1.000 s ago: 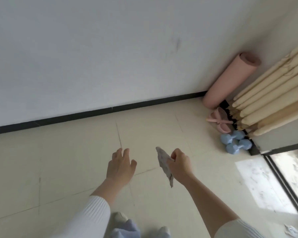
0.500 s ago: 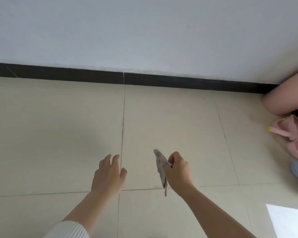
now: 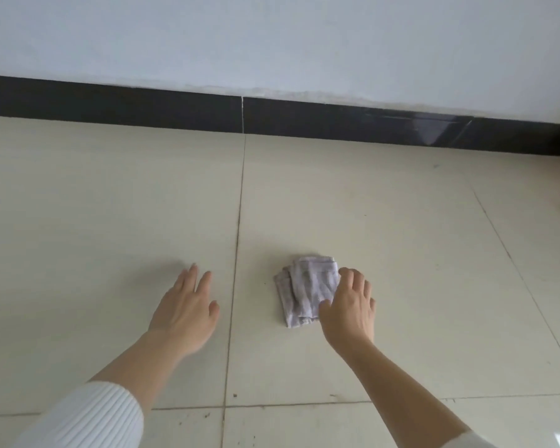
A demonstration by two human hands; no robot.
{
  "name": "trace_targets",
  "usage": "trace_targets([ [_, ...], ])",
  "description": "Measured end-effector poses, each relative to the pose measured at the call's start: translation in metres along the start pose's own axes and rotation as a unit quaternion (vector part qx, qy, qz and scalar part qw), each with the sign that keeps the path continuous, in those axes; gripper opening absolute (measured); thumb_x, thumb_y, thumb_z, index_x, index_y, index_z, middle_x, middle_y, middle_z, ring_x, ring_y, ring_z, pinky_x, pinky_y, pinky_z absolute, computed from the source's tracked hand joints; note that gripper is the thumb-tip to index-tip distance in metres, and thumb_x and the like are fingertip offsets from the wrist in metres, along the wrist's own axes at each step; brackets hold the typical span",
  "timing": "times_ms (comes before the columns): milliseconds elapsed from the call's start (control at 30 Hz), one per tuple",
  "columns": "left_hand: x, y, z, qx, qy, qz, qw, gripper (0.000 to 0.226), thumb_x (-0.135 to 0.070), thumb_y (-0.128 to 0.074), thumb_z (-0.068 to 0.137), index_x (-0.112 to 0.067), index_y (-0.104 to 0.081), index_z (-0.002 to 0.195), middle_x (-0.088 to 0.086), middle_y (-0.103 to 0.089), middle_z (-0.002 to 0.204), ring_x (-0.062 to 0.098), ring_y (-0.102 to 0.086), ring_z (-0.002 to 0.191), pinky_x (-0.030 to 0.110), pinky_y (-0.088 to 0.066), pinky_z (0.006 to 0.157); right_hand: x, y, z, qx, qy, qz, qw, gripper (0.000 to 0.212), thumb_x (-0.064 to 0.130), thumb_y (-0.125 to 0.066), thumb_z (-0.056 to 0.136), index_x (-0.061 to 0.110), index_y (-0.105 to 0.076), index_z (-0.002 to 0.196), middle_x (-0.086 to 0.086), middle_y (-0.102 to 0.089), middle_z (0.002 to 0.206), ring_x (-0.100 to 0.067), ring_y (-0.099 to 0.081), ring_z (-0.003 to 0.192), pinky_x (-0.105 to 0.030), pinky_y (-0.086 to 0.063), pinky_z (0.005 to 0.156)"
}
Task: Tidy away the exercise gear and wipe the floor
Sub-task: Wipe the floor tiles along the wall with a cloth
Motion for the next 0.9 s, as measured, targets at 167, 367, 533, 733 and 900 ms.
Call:
trace_targets([
  [167,-0.003,-0.018,0.009,-0.030,-0.011,-0.006,0.999,0.065,-0.044,-0.017,0.100,-0.015,0.011,0.152,0.009,0.023,0.157,0.023,0.015,0.147,0.037,-0.003,0.121,0.021,-0.056,-0.007,0.101,0.151,-0.060,0.982,0.063,0.054,-0.017,0.098,0.032,0.008,0.152,0.010,0.020,0.158,-0.009,0.026,0.142,-0.029,0.016,0.116],
  [367,0.003,-0.016,0.045,-0.124,-0.010,-0.022,0.992,0.074,-0.051,-0.004,0.090,-0.013,0.000,0.153,0.011,0.013,0.159,0.024,0.009,0.148,0.037,-0.001,0.118,0.015,-0.066,0.032,0.036,0.118,-0.071,0.990,0.055,0.047,-0.005,0.100,0.034,0.011,0.150,0.011,0.020,0.158,-0.007,0.026,0.141,-0.026,0.022,0.114],
  [533,0.018,-0.012,0.071,-0.169,0.020,-0.028,0.985,0.075,-0.054,-0.004,0.091,-0.012,-0.010,0.153,0.010,0.000,0.161,0.022,0.002,0.148,0.039,-0.004,0.120,0.002,-0.044,0.101,0.027,0.060,-0.069,0.995,0.053,0.048,-0.013,0.101,0.040,0.002,0.151,0.009,0.012,0.160,-0.014,0.016,0.146,-0.034,0.011,0.118],
  [733,0.019,-0.009,0.069,-0.198,0.015,-0.028,0.980,0.071,-0.050,-0.020,0.092,-0.011,-0.020,0.152,0.013,-0.012,0.159,0.022,-0.008,0.148,0.040,-0.011,0.120,0.004,-0.029,0.183,0.036,0.017,-0.060,0.997,0.052,0.049,-0.016,0.101,0.043,-0.002,0.150,0.001,0.012,0.160,-0.022,0.015,0.146,-0.041,0.009,0.116],
  [900,0.019,-0.009,0.068,-0.205,0.016,-0.025,0.978,0.069,-0.048,-0.023,0.093,-0.010,-0.022,0.151,0.013,-0.014,0.159,0.023,-0.011,0.147,0.042,-0.015,0.119,0.030,-0.027,0.215,-0.021,0.035,-0.063,0.997,0.051,0.038,-0.014,0.103,0.032,-0.005,0.153,0.005,0.003,0.161,-0.026,0.010,0.147,-0.037,0.006,0.118],
])
Point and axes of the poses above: each hand's wrist, its own z-axis towards the middle knuckle, its own y-axis out of the back of the hand, x = y × z, the point moved 8 cm from there along z, towards the middle knuckle
